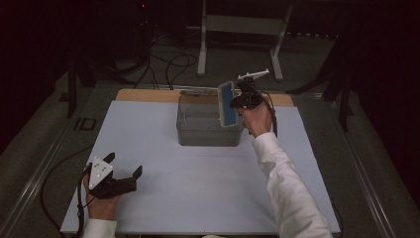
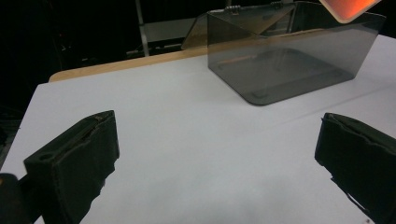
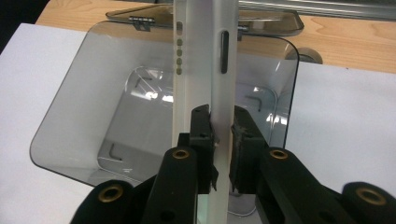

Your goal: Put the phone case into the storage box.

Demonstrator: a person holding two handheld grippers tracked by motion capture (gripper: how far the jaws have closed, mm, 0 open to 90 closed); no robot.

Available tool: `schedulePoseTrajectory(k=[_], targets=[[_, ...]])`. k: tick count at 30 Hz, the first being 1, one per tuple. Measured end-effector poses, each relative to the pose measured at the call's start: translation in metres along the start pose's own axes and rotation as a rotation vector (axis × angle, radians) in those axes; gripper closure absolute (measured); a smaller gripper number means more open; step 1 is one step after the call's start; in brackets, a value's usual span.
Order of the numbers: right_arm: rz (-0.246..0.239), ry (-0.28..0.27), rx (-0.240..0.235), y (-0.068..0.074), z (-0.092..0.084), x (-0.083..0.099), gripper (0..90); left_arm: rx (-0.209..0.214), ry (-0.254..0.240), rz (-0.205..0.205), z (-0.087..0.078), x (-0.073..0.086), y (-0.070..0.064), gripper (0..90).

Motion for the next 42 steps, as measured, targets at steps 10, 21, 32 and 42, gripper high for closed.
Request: schedulePoseTrajectory(k=[10,21,32,42], targets=[[0.012,0.01,0.011,-0.005,0.004,0.002,81.8,-0.004,0.001,-0.001,0.0,0.0,0.0,0.7],[0.018,0.02,0.014,-0.007,0.008,0.005,81.6,-0.003,0.003,0.0,0.0,0.0,0.0,0.6],[0.021,0.031,0.015,-0.01,0.013,0.007,81.6,-0.001,0.003,0.001,0.001,0.0,-0.001,0.7],[0.034,0.038,0.019,-0.014,0.019,0.008,81.5,-0.001,0.001,0.0,0.0,0.0,-0.001,0.7]])
Point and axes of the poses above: each handheld gripper's, and its own axes: z roughly forward along the jaws, x roughly out of its underside, y roughly to its left, the point moved 1 cm from there along z, roughly forward along the jaws, and after that the axes turned 7 degrees about y, right-handed, at the moved point
